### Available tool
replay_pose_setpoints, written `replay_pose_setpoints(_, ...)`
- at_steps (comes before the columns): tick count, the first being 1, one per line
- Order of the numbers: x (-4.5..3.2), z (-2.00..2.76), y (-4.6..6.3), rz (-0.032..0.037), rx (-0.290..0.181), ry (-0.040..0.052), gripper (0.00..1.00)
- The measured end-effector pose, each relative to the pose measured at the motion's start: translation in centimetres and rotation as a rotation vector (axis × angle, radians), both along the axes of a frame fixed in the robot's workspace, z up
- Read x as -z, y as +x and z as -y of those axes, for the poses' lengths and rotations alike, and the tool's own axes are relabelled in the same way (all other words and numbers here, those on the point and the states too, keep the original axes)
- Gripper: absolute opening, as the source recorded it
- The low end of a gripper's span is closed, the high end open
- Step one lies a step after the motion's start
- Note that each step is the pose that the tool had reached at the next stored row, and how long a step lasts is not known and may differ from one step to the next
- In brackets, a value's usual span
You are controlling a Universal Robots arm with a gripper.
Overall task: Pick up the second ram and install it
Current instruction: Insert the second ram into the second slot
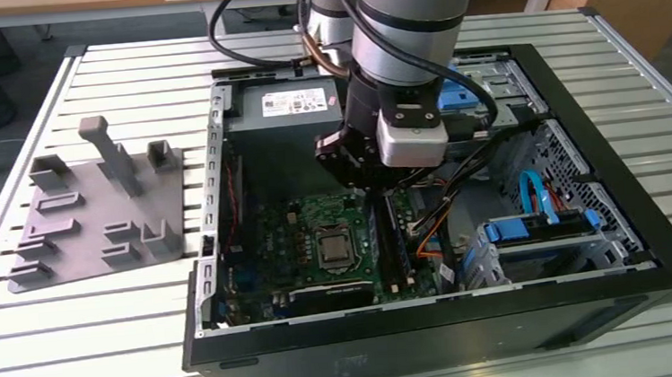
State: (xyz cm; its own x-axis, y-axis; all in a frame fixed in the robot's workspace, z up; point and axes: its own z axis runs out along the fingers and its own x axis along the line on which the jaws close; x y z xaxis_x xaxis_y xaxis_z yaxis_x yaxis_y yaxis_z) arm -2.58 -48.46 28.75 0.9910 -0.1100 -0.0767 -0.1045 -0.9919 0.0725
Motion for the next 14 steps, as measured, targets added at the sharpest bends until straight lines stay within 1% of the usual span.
replay_pose_setpoints(14, 0.06, 0.00, 0.00, 0.0000, -0.094, 0.0000, 0.14)
